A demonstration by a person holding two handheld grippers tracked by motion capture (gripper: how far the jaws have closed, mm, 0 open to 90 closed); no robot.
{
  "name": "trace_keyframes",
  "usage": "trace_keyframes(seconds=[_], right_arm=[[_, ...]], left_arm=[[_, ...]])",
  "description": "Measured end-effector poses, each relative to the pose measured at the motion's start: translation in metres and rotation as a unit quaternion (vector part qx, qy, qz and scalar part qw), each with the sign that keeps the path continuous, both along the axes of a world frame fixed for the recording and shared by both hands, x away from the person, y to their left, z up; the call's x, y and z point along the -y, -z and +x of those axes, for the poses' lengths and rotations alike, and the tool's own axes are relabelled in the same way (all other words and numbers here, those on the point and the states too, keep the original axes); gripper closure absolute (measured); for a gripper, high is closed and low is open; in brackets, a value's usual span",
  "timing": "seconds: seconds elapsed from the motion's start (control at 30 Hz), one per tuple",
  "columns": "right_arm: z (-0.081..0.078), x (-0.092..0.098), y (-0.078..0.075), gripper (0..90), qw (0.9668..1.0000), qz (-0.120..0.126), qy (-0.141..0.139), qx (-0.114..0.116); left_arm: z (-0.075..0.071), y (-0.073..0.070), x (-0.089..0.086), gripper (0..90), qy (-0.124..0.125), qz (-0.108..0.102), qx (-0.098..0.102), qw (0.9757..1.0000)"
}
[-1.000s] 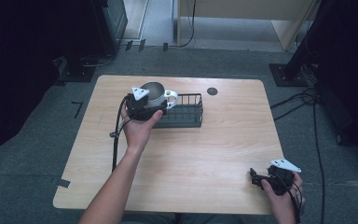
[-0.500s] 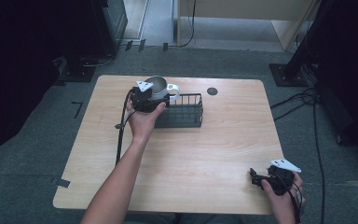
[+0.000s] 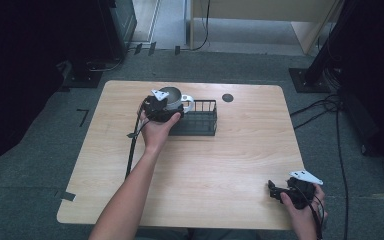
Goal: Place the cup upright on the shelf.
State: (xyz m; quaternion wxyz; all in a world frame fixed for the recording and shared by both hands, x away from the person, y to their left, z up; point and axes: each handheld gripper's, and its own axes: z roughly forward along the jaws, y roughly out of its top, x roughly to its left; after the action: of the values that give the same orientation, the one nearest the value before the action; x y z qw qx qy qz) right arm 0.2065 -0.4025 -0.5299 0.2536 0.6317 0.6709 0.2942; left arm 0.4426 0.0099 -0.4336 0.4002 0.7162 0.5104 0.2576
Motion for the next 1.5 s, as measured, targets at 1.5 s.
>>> trace_keyframes(seconds=[1.5], right_arm=[[0.000, 0.000, 0.000, 0.0, 1.0000, 0.000, 0.000, 0.000]], left_arm=[[-0.038, -0.037, -0.030, 0.0, 0.026, -0.007, 0.001, 0.9996]])
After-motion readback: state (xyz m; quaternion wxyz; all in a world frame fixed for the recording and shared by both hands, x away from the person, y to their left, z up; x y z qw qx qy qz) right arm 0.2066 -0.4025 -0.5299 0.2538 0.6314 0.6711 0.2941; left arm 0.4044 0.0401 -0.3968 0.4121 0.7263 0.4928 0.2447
